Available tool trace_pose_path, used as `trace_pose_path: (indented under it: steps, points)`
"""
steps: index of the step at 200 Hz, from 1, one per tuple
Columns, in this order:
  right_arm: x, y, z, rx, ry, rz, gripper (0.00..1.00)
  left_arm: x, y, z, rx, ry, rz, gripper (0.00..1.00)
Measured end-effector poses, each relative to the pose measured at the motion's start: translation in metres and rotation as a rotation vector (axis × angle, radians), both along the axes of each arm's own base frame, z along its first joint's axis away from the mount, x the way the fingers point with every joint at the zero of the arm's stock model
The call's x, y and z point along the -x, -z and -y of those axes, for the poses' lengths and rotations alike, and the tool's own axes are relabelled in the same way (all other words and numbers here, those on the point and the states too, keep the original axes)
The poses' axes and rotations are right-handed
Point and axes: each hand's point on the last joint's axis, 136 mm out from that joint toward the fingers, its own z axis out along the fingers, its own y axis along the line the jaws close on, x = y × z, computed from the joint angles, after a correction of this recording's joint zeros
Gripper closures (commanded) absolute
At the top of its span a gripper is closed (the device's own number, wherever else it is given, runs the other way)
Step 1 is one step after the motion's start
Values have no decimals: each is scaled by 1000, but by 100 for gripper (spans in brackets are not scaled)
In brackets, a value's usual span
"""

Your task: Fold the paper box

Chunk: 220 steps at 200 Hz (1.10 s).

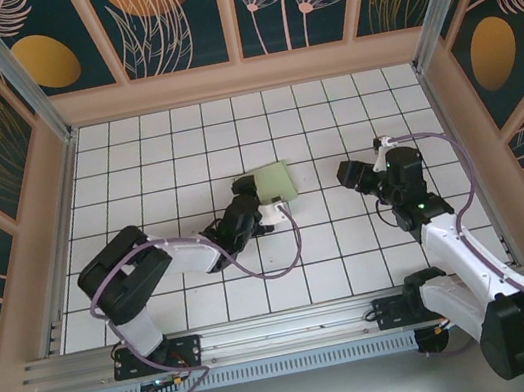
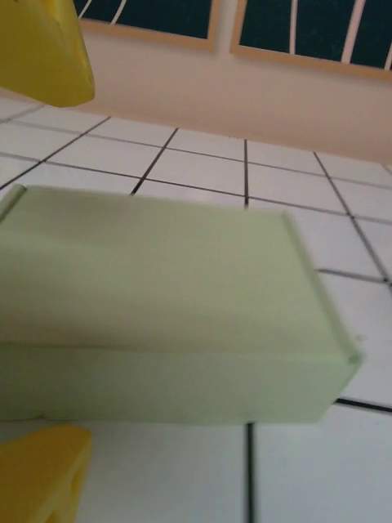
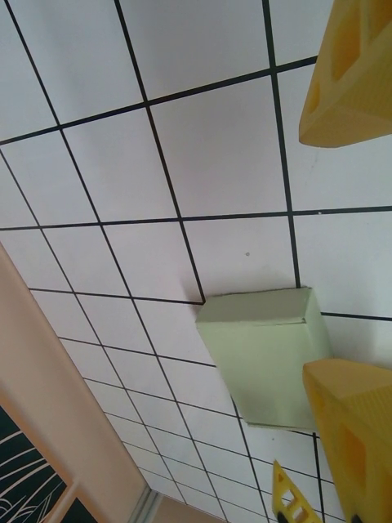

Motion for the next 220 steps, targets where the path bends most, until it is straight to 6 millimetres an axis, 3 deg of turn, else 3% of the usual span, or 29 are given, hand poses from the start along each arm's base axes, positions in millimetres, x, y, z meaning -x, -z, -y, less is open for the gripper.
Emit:
trace_pose_path:
  steps: [34,56,86,115,144,162,175,220]
  points:
    - [-4,1,-4,7,-27,10,28,14,-74,7,376,9,-63,1]
    - [-9,9,-9,5,-53,-5,26,3,-95,-7,606,-81,-161,1]
    - [-18,17,-12,23,-73,-1,24,-28,-91,-51,852,-330,-289,1]
    - [-34,9,-6,88,-51,87,6,-45,-90,-103,998,-551,-299,1]
    - [-52,1,15,213,24,213,1,-44,-99,-174,1088,-712,-189,1]
    - [-56,9,36,297,96,252,1,-40,-109,-215,1118,-786,-77,1]
    - [-57,20,52,339,149,251,1,-35,-111,-235,1113,-801,-7,1]
    - [-54,49,86,443,254,301,1,-28,-73,-292,1010,-923,79,1]
